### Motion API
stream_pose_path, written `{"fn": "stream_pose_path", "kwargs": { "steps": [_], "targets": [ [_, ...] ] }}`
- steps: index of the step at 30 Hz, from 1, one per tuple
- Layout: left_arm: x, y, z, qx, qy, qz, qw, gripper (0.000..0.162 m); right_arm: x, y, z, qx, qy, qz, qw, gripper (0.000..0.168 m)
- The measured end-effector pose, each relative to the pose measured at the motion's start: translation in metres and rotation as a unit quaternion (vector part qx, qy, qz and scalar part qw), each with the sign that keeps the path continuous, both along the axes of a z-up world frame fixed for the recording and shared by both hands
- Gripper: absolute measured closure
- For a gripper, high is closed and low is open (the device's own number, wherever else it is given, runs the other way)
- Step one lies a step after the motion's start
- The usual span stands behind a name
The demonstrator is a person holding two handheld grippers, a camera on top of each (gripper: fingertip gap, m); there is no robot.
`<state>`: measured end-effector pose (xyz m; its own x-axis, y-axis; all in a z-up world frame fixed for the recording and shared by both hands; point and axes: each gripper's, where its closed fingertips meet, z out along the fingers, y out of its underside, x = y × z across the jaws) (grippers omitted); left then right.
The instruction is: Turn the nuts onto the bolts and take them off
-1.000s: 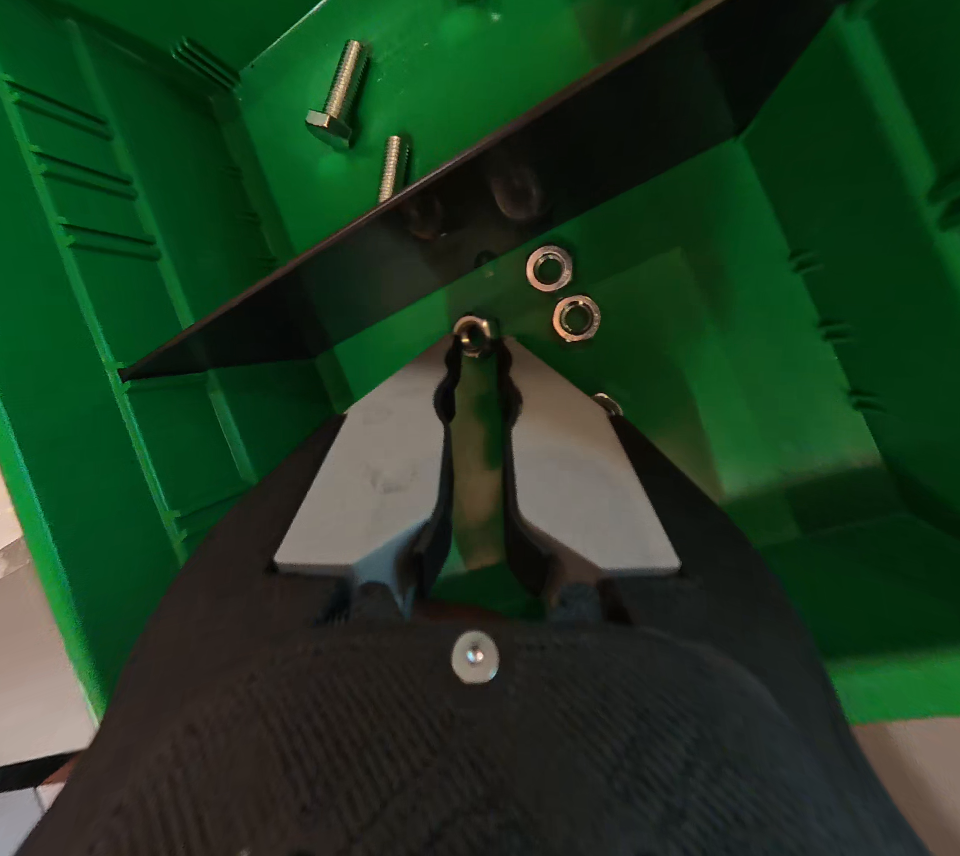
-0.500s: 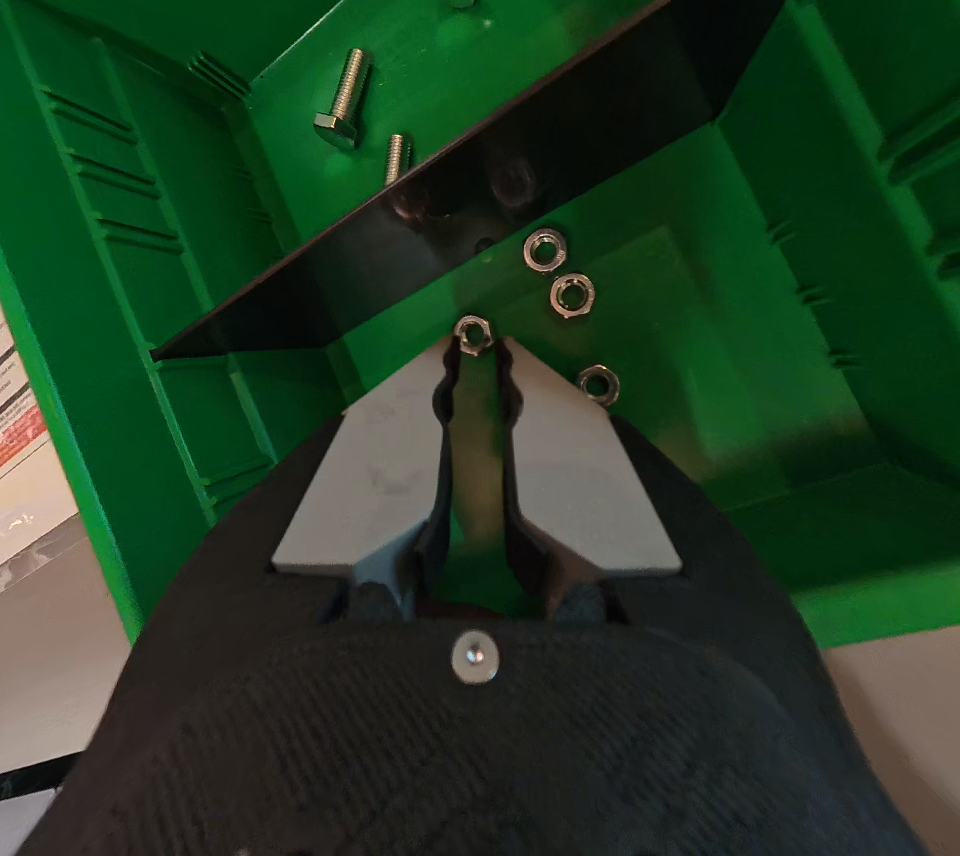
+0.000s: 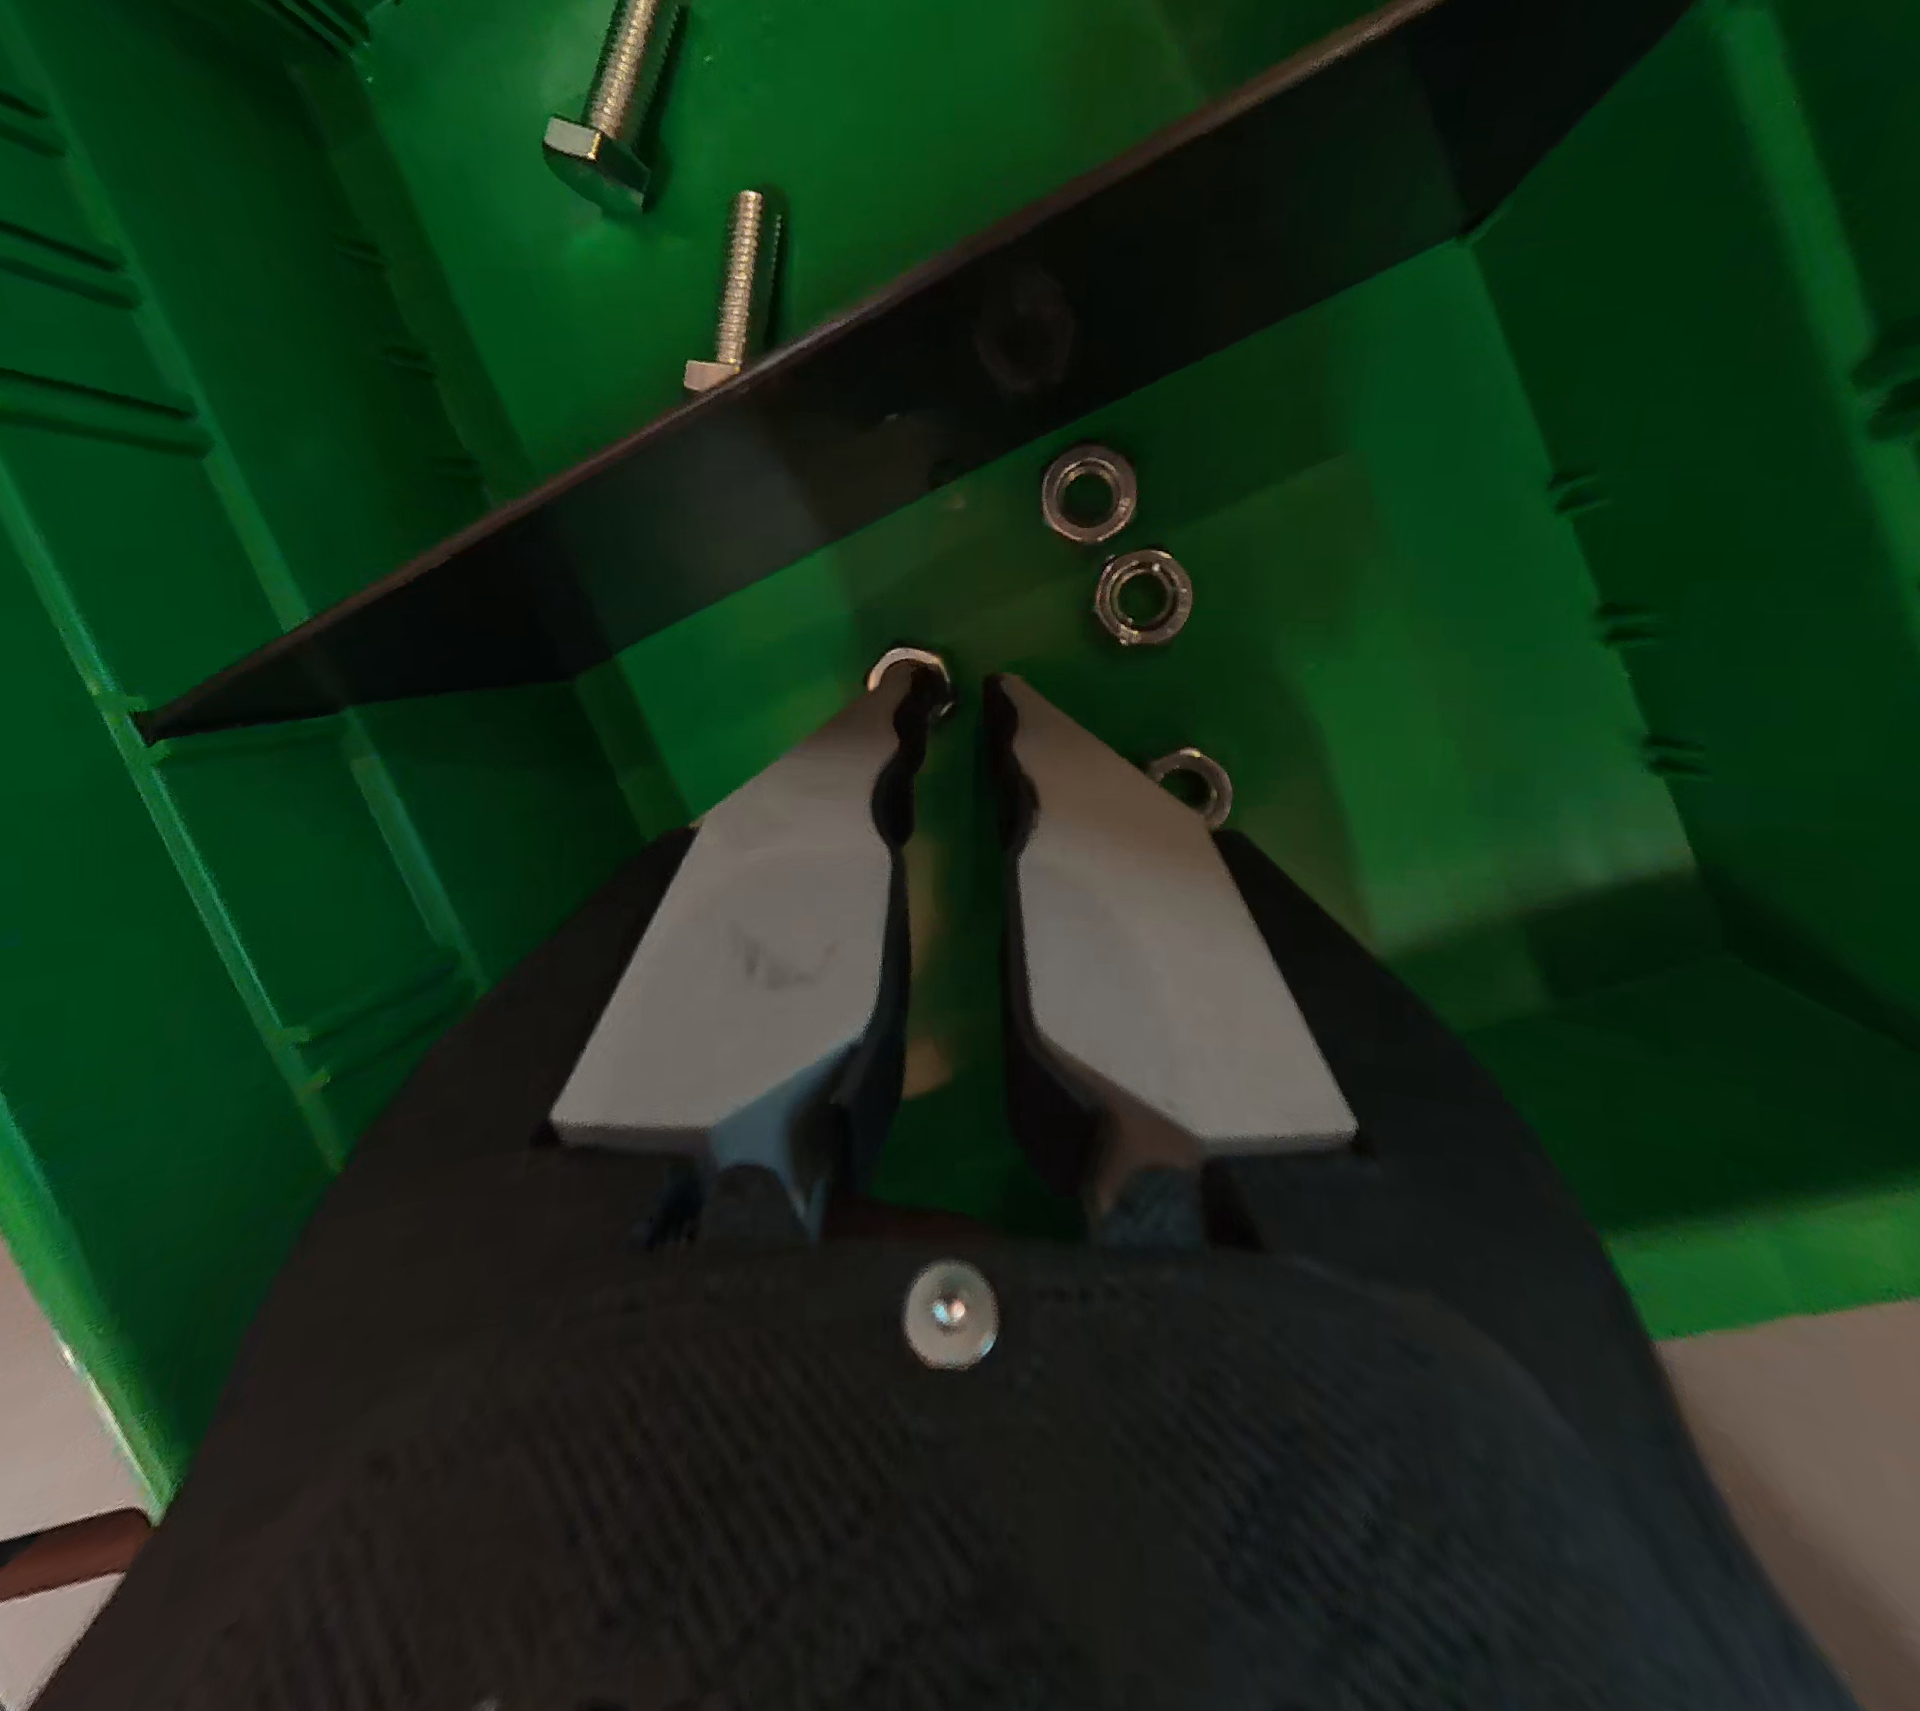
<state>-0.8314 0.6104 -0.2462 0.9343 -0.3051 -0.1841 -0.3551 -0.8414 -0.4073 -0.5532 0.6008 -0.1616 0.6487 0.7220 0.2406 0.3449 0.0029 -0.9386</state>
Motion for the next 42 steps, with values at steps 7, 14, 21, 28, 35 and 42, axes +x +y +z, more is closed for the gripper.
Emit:
{"fn": "stream_pose_path", "kwargs": {
  "steps": [7,14,21,28,35,42],
  "targets": [
    [-0.004,-0.001,0.000,-0.006,0.009,-0.004,1.000,0.159,0.000,0.000,0.000,0.000,-0.001,0.001,1.000,0.081],
    [0.011,0.008,0.068,0.082,-0.022,-0.021,0.996,0.159,0.000,-0.001,0.000,0.000,0.000,0.001,1.000,0.082],
    [0.143,-0.018,0.137,0.138,-0.119,-0.181,0.966,0.159,0.015,0.006,0.019,0.024,0.031,-0.032,0.999,0.084],
    [0.235,-0.046,0.061,0.041,-0.130,-0.264,0.955,0.159,0.042,0.011,0.049,0.031,0.117,-0.059,0.991,0.088],
    [0.263,-0.053,0.004,-0.011,-0.066,-0.293,0.954,0.143,0.041,0.010,0.049,0.030,0.111,-0.055,0.992,0.089],
    [0.266,-0.056,0.035,-0.003,-0.088,-0.294,0.952,0.124,0.041,0.008,0.053,0.031,0.119,-0.051,0.991,0.090]
  ]
}}
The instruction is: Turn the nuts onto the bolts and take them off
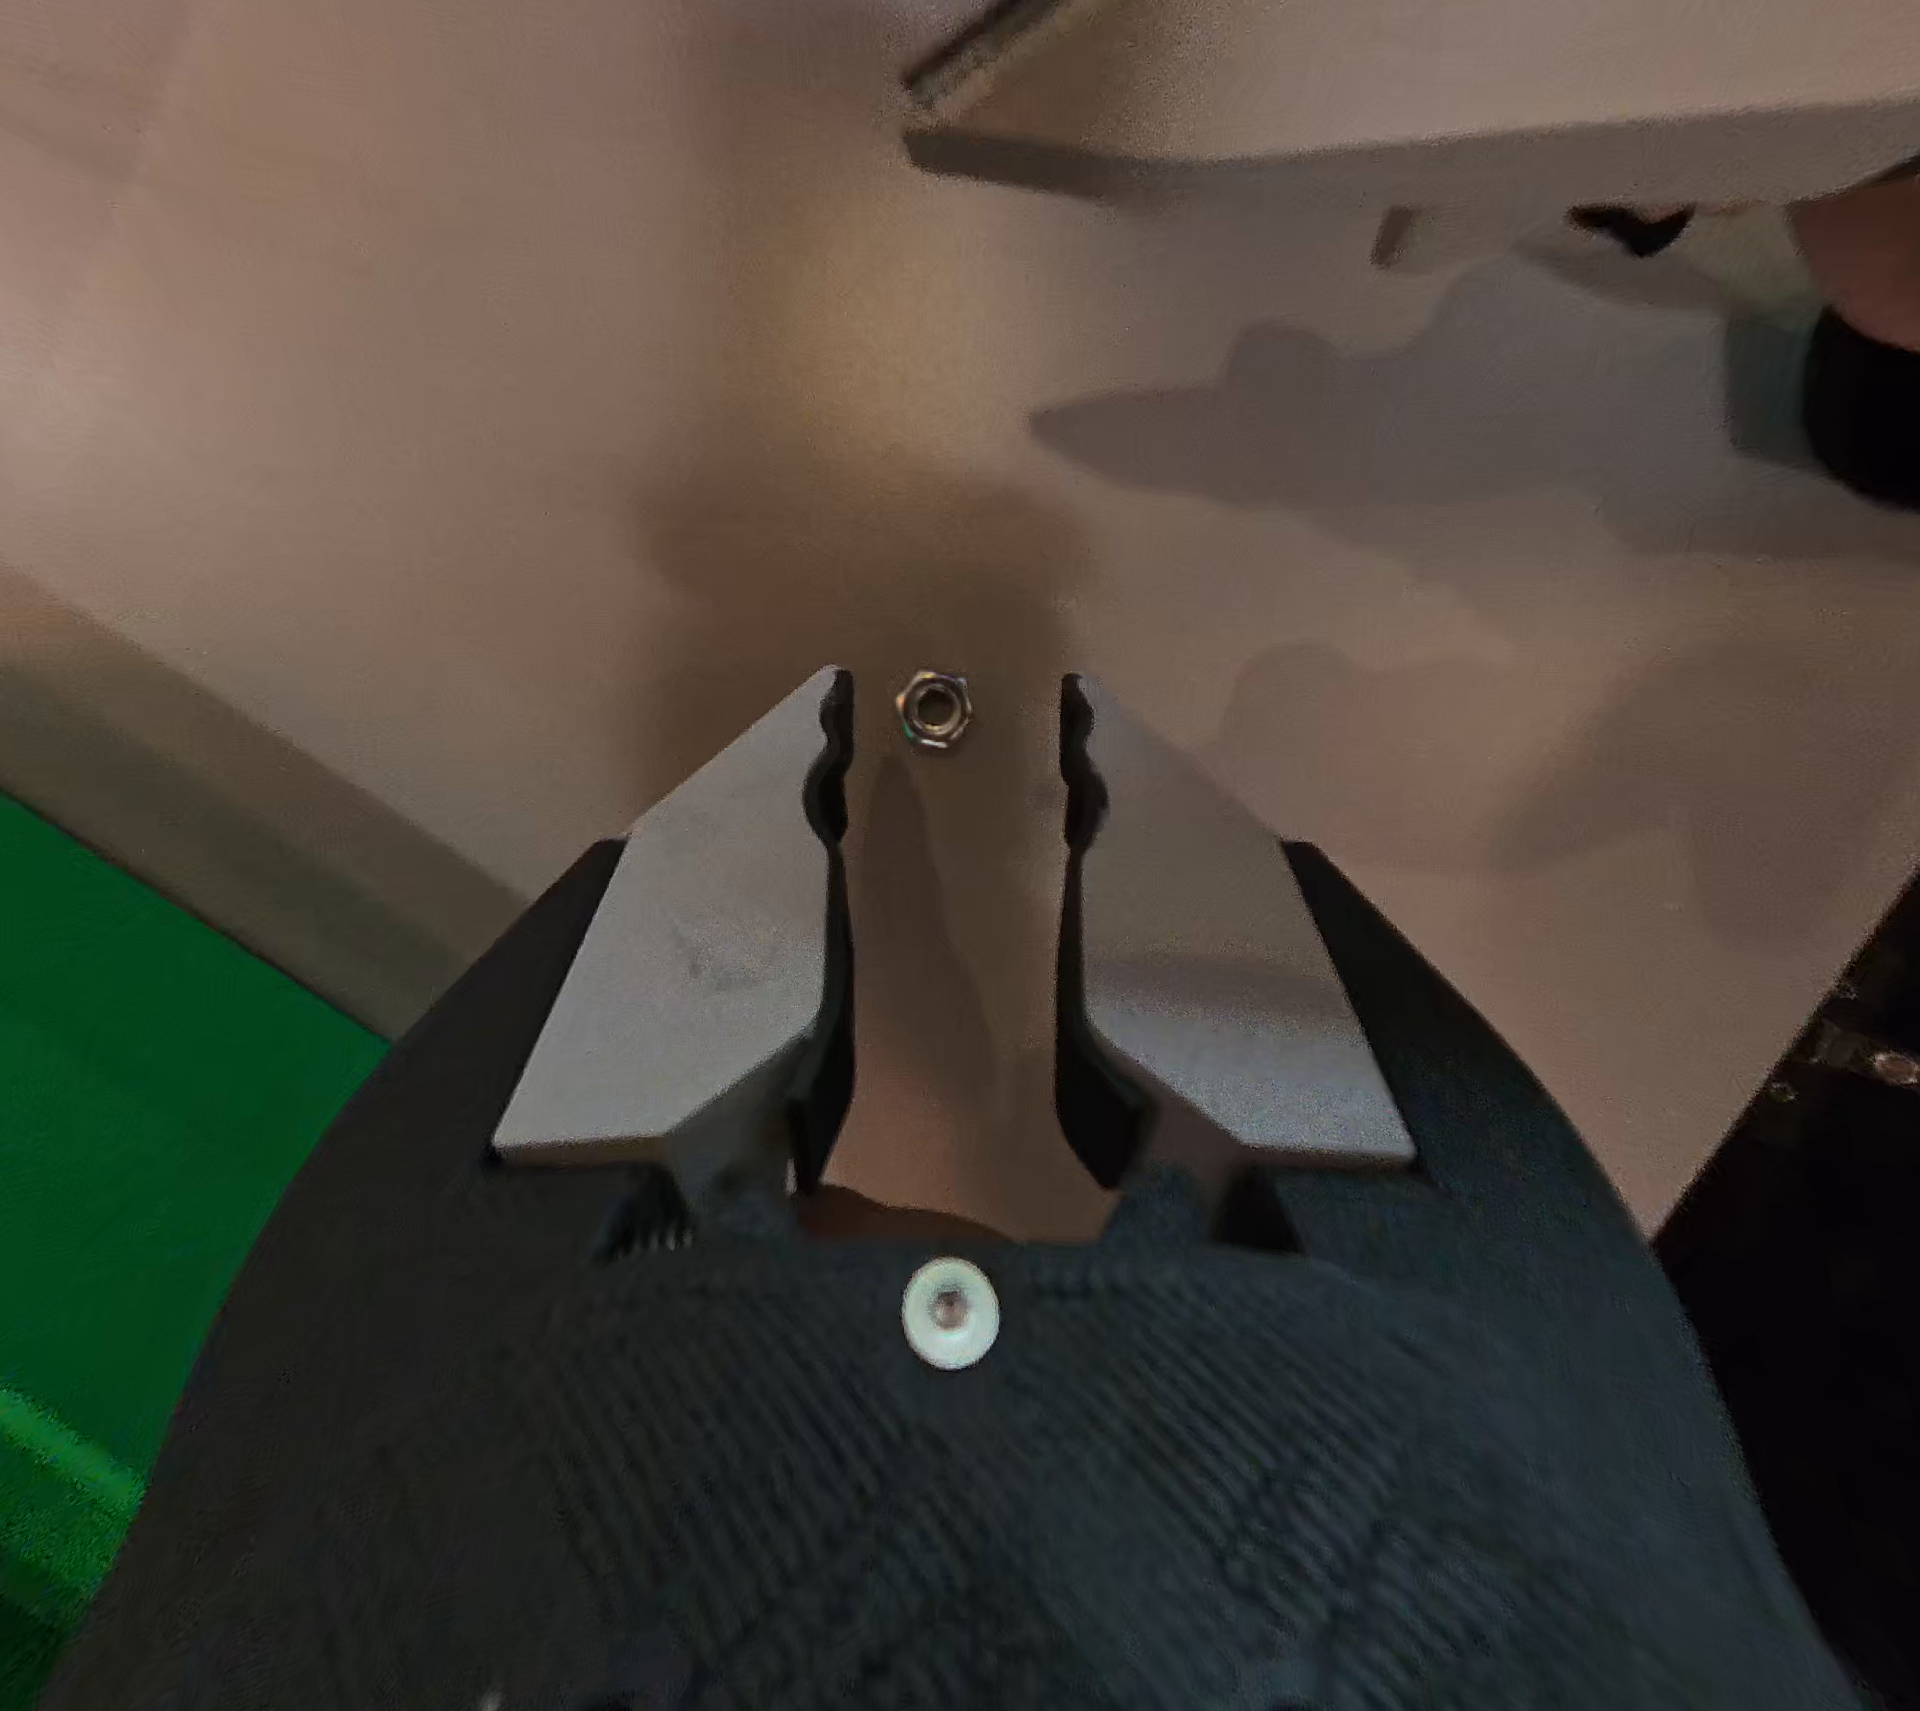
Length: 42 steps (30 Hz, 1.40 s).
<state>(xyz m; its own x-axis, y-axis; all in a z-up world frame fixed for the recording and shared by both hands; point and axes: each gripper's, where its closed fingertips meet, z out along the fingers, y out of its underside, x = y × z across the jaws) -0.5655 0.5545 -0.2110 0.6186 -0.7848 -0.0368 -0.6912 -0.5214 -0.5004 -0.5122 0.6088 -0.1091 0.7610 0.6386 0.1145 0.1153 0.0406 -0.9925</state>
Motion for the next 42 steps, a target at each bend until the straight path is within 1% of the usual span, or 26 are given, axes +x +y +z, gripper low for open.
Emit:
{"fn": "stream_pose_path", "kwargs": {
  "steps": [4,7,10,12,14,18,20,22,24,25,26,29,31,33,35,37,38,39,40,42],
  "targets": [
    [-0.015,0.012,0.039,0.030,-0.042,0.022,0.998,0.124,0.001,0.000,-0.001,0.000,0.002,-0.001,1.000,0.090],
    [-0.045,0.037,0.077,0.073,-0.073,0.065,0.993,0.124,-0.003,-0.001,-0.008,-0.016,-0.001,0.010,1.000,0.090],
    [-0.097,0.072,0.104,0.122,-0.058,0.128,0.982,0.125,-0.011,-0.005,-0.020,-0.039,-0.017,0.023,0.999,0.089],
    [-0.133,0.093,0.107,0.131,-0.024,0.161,0.978,0.124,-0.010,-0.004,-0.030,-0.050,-0.049,0.007,0.998,0.089],
    [-0.161,0.111,0.103,0.125,-0.003,0.182,0.975,0.123,-0.014,-0.008,-0.034,-0.052,-0.069,0.013,0.996,0.089],
    [-0.197,0.148,0.082,0.101,0.023,0.193,0.976,0.123,-0.026,-0.021,-0.036,-0.058,-0.069,0.049,0.995,0.089],
    [-0.210,0.163,0.069,0.095,0.055,0.178,0.978,0.123,-0.030,-0.025,-0.035,-0.053,-0.066,0.062,0.994,0.089],
    [-0.227,0.172,0.055,0.084,0.111,0.143,0.980,0.125,-0.035,-0.030,-0.032,-0.045,-0.062,0.077,0.994,0.089],
    [-0.247,0.182,0.046,0.085,0.171,0.117,0.975,0.127,-0.041,-0.039,-0.028,-0.045,-0.049,0.105,0.992,0.089],
    [-0.253,0.185,0.040,0.074,0.187,0.103,0.974,0.126,-0.045,-0.044,-0.025,-0.046,-0.039,0.119,0.991,0.089],
    [-0.254,0.187,0.035,0.059,0.184,0.090,0.977,0.126,-0.047,-0.047,-0.023,-0.047,-0.033,0.128,0.990,0.089],
    [-0.236,0.182,0.020,-0.007,0.122,0.039,0.992,0.127,-0.050,-0.053,-0.018,-0.049,-0.025,0.145,0.988,0.089],
    [-0.231,0.185,0.015,-0.008,0.114,0.019,0.993,0.127,-0.049,-0.051,-0.017,-0.050,-0.017,0.150,0.987,0.089],
    [-0.228,0.191,0.008,-0.009,0.118,0.015,0.993,0.126,-0.047,-0.047,-0.018,-0.063,-0.002,0.155,0.986,0.090],
    [-0.225,0.201,-0.004,-0.014,0.120,0.029,0.992,0.126,-0.046,-0.043,-0.023,-0.086,0.016,0.158,0.984,0.091],
    [-0.222,0.196,-0.024,-0.061,0.130,0.033,0.989,0.126,-0.047,-0.039,-0.033,-0.117,0.018,0.161,0.980,0.091],
    [-0.224,0.194,-0.035,-0.077,0.145,0.035,0.986,0.129,-0.047,-0.038,-0.037,-0.130,0.017,0.162,0.978,0.091],
    [-0.220,0.195,-0.036,-0.080,0.131,0.035,0.988,0.148,-0.046,-0.037,-0.039,-0.141,0.017,0.162,0.976,0.091],
    [-0.221,0.198,-0.035,-0.074,0.134,0.045,0.987,0.154,-0.045,-0.037,-0.040,-0.147,0.018,0.163,0.975,0.091],
    [-0.223,0.200,-0.036,-0.053,0.153,0.040,0.986,0.154,-0.042,-0.038,-0.035,-0.136,0.014,0.164,0.977,0.092]
  ]
}}
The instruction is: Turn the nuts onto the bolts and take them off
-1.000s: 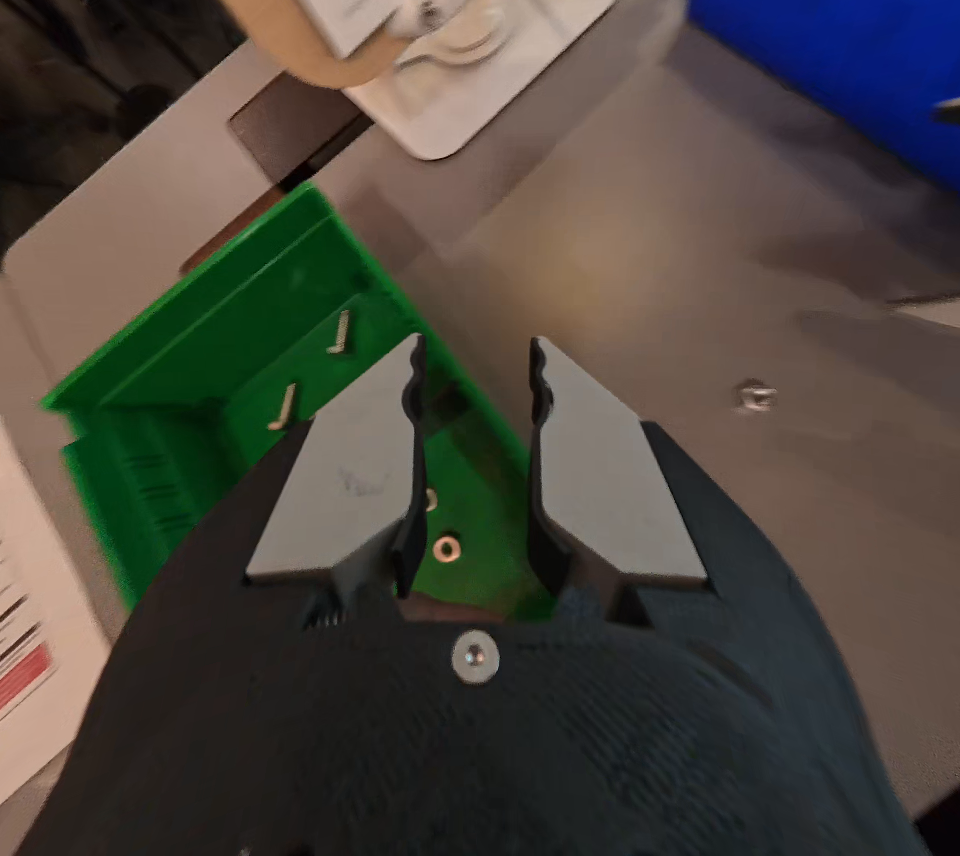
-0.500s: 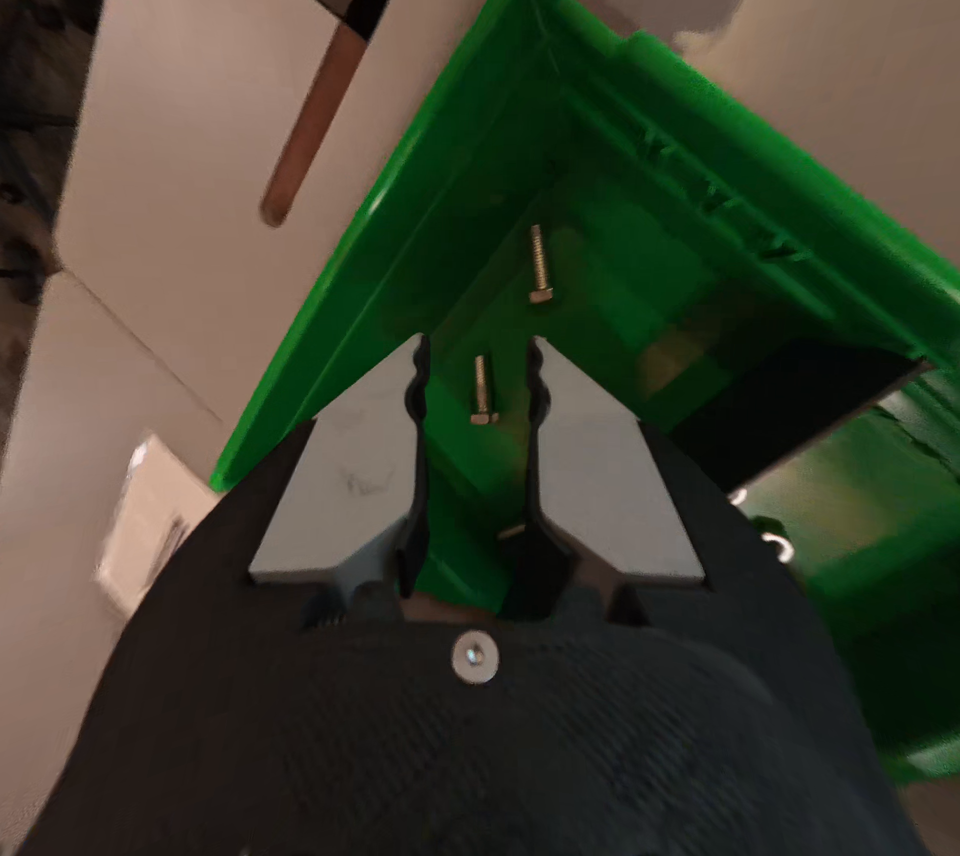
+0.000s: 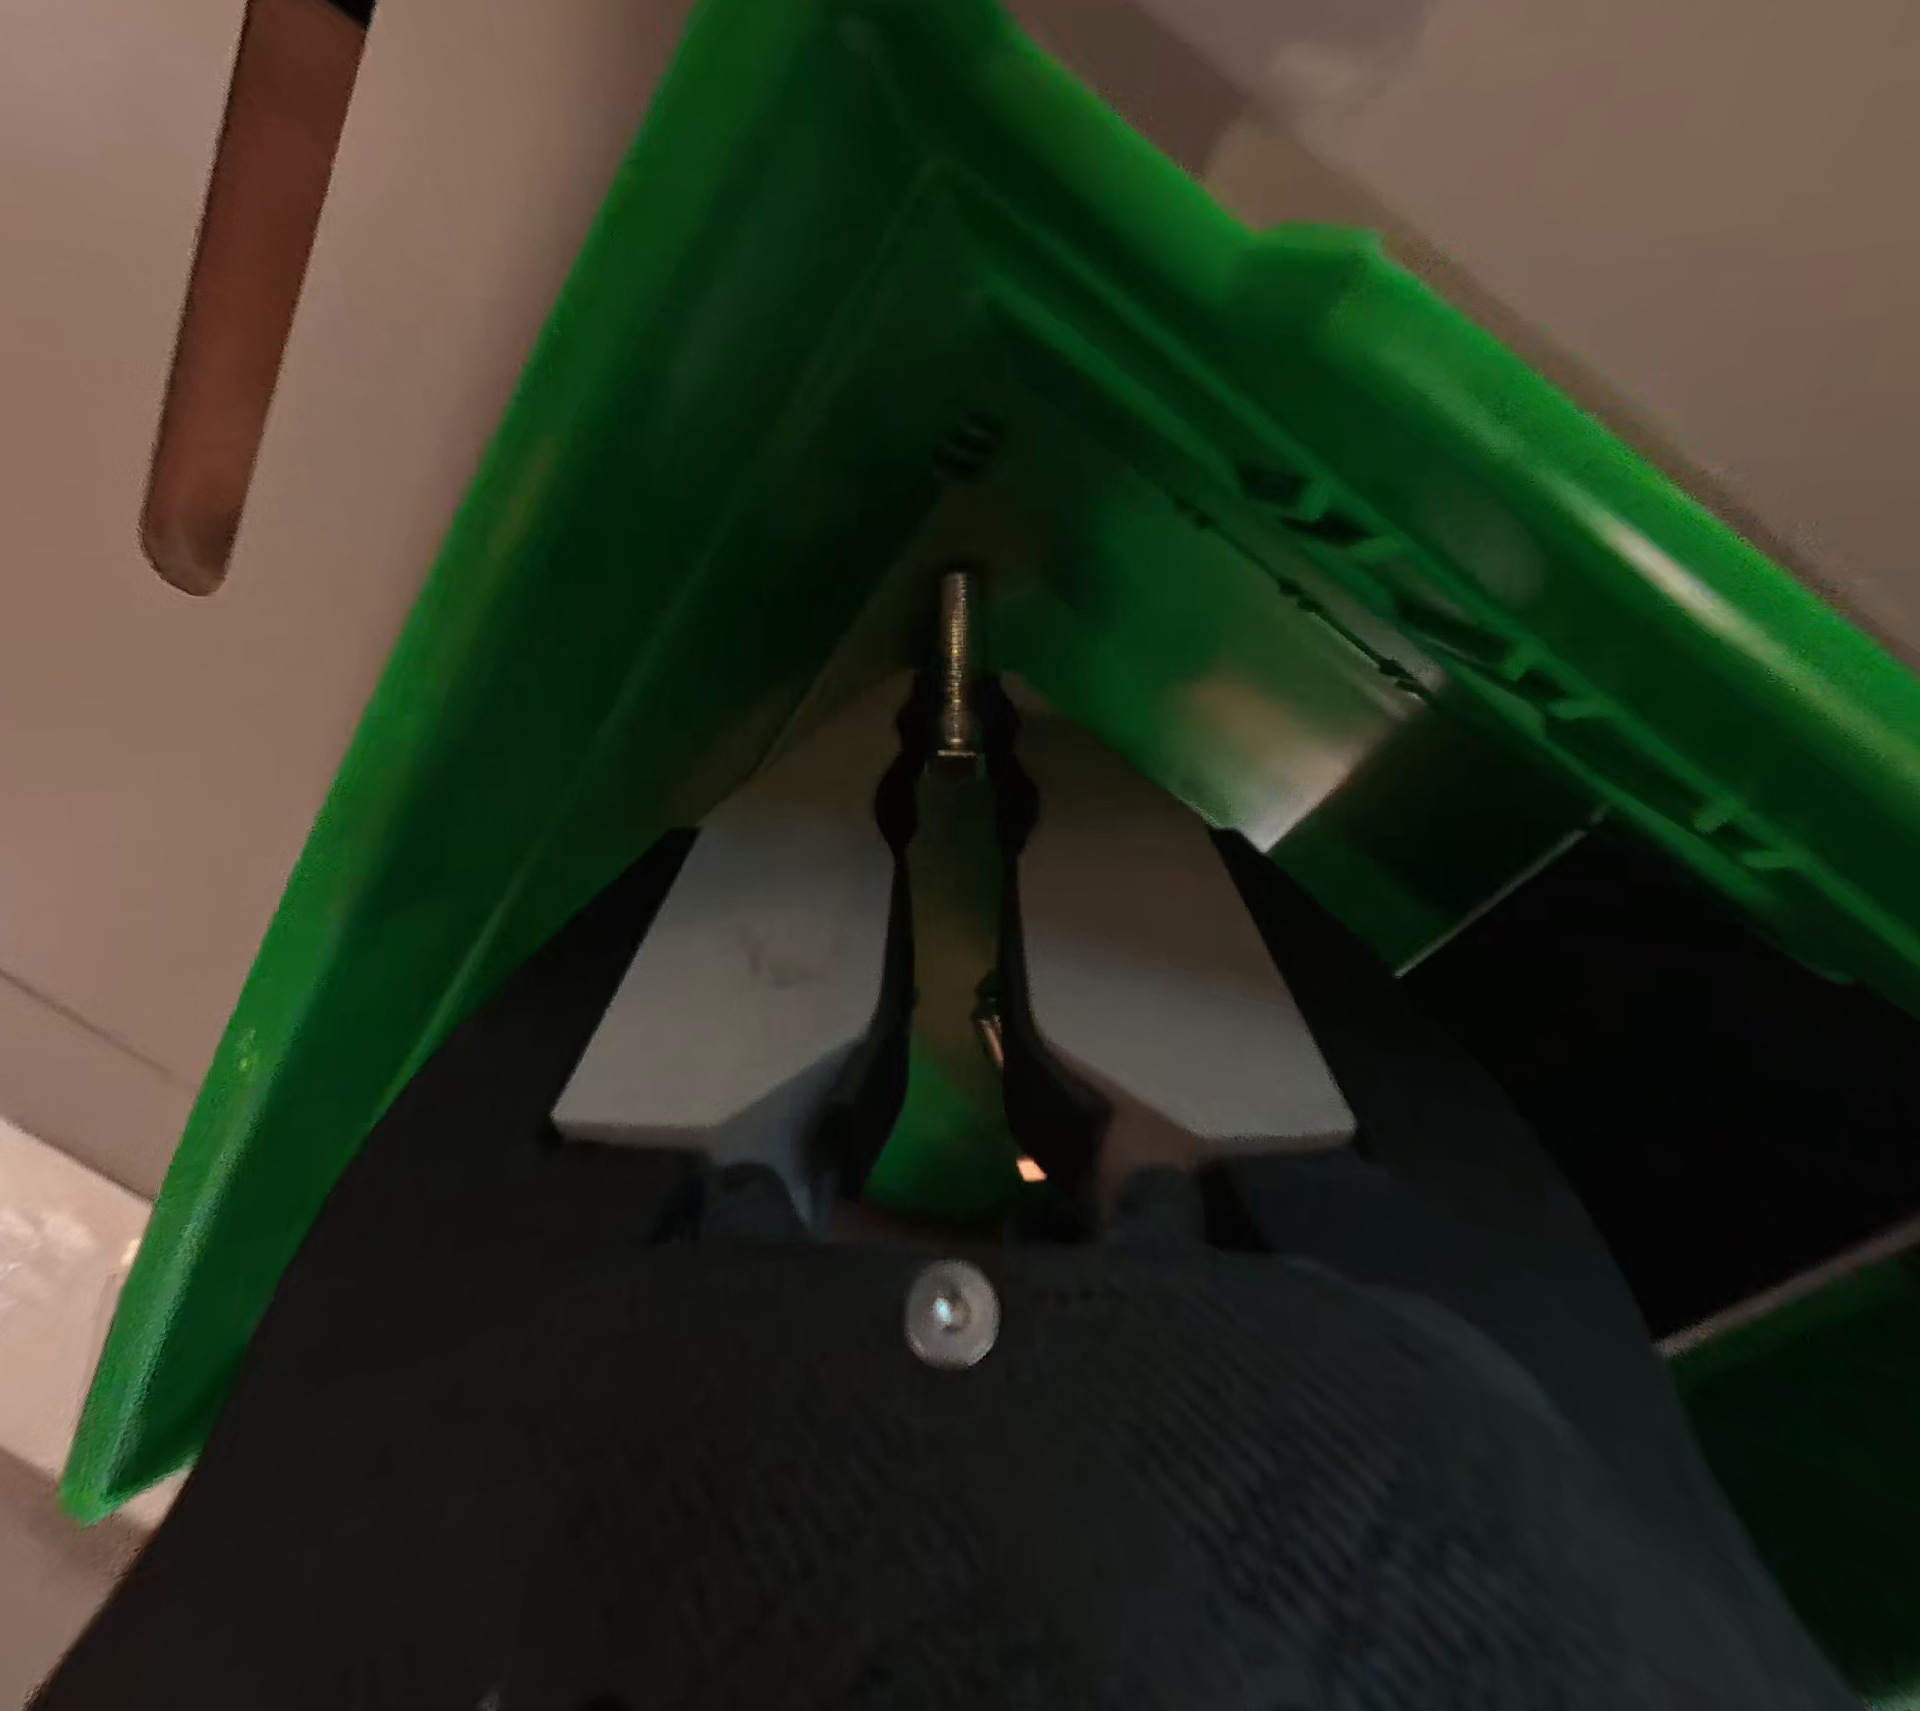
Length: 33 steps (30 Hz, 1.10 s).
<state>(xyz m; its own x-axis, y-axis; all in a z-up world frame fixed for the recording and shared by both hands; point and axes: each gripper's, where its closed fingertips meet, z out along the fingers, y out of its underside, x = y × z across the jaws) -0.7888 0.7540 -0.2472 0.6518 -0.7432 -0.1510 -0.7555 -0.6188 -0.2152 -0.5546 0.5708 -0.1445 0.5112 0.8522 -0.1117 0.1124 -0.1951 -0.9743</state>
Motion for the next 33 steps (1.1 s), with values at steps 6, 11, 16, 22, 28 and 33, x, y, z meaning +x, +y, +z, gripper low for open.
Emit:
{"fn": "stream_pose_path", "kwargs": {
  "steps": [6,11,16,22,28,33],
  "targets": [
    [0.016,-0.012,0.056,0.148,-0.027,-0.013,0.989,0.155,0.012,0.008,0.011,0.108,-0.024,-0.035,0.993,0.097],
    [0.045,-0.040,0.168,0.344,-0.158,-0.013,0.925,0.155,0.019,0.013,-0.002,0.101,-0.027,-0.036,0.994,0.096],
    [0.073,-0.103,0.212,0.390,-0.270,-0.057,0.878,0.155,0.026,0.017,-0.007,0.103,-0.028,-0.032,0.994,0.094],
    [0.088,-0.166,0.205,0.334,-0.403,-0.081,0.848,0.154,0.013,0.006,-0.010,0.102,-0.021,0.004,0.995,0.093],
    [0.113,-0.204,0.200,0.313,-0.478,-0.094,0.815,0.155,0.009,0.006,-0.008,0.088,0.005,0.015,0.996,0.092],
    [0.144,-0.230,0.191,0.297,-0.497,-0.119,0.807,0.155,0.002,0.000,-0.006,0.085,0.010,0.032,0.996,0.090]
  ]
}}
